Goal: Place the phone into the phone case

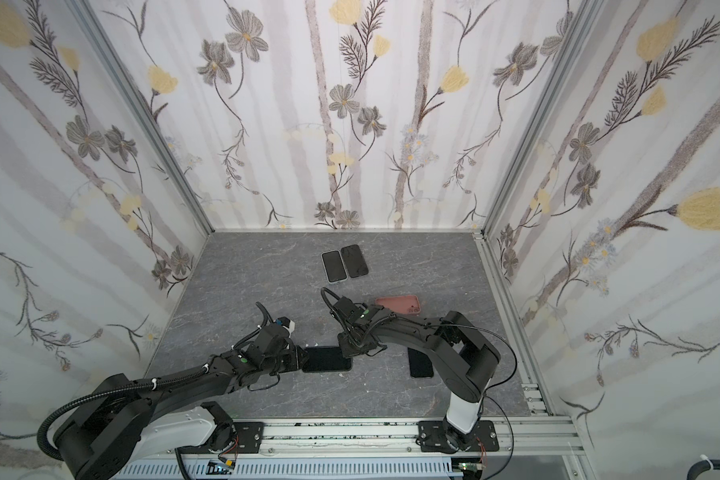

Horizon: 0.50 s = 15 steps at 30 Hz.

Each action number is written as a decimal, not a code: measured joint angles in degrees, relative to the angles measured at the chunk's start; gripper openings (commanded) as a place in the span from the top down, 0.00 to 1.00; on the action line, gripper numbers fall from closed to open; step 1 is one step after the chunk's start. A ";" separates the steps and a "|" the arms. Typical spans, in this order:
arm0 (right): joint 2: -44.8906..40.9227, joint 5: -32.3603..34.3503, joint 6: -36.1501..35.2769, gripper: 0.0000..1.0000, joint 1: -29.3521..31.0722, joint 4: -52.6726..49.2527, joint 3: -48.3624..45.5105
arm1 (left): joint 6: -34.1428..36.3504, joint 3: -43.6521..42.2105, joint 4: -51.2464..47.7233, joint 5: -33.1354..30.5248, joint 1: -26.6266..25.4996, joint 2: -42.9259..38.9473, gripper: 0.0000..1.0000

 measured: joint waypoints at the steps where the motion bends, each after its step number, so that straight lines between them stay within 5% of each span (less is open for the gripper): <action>1: 0.20 -0.17 -0.02 0.83 0.09 0.24 0.04 | 0.00 -0.13 0.07 0.00 0.00 0.11 0.71; 15: 2.91 0.22 0.42 0.88 0.22 0.79 -0.57 | 0.00 -0.52 1.73 -0.22 0.00 0.81 0.71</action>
